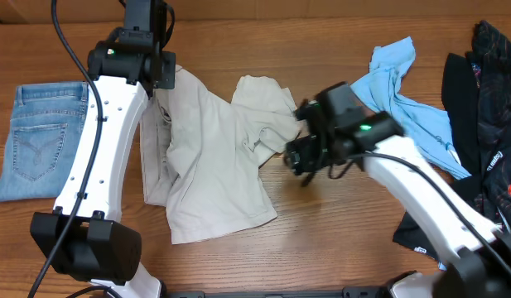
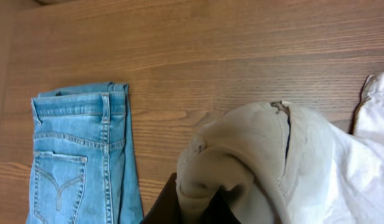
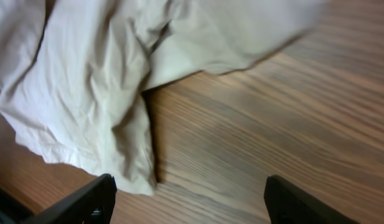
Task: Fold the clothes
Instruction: 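Grasp the shorts' waistband corners with left and right grippers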
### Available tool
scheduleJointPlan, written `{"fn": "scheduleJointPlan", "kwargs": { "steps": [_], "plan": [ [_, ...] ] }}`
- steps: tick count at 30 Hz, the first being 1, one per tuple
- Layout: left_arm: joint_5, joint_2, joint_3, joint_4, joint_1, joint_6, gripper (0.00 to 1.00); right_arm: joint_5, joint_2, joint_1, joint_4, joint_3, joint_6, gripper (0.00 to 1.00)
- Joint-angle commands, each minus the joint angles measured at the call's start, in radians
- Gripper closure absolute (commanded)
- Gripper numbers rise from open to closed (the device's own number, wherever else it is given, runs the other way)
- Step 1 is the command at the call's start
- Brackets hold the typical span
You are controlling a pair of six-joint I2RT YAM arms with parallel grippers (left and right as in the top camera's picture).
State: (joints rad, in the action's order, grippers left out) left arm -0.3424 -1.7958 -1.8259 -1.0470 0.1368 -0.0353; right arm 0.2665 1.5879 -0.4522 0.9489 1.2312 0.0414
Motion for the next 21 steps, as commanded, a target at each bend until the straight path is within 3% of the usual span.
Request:
{"fn": "scheduleJointPlan", "kwargs": {
  "steps": [1,7,13,16,17,19,21],
  "plan": [
    [0.003,0.025,-0.027,0.004,-0.006,-0.032,0.96,0.114,0.105,-0.039,-0.023,0.018,-0.017,0.2],
    [0.003,0.025,-0.027,0.004,-0.007,-0.032,0.96,0.266,0.264,-0.13,-0.026,0.018,-0.111,0.2],
    [0.003,0.025,-0.027,0.004,-0.007,-0.032,0.96,0.315,0.274,-0.198,-0.044,0.018,-0.177,0.16],
    [0.003,0.025,-0.027,0.003,-0.007,-0.032,0.96,0.315,0.274,-0.211,-0.052,0.018,-0.177,0.21],
    [0.003,0.025,-0.027,0.003,-0.007,-0.032,0.96,0.314,0.274,-0.214,-0.056,0.018,-0.177,0.25],
    [0.003,0.025,-0.027,0.002,-0.007,-0.032,0.96,0.312,0.274,-0.215,-0.064,0.018,-0.177,0.42],
    [0.003,0.025,-0.027,-0.004,-0.007,-0.031,0.96,0.312,0.274,-0.214,-0.074,0.018,-0.176,0.79]
  ]
}}
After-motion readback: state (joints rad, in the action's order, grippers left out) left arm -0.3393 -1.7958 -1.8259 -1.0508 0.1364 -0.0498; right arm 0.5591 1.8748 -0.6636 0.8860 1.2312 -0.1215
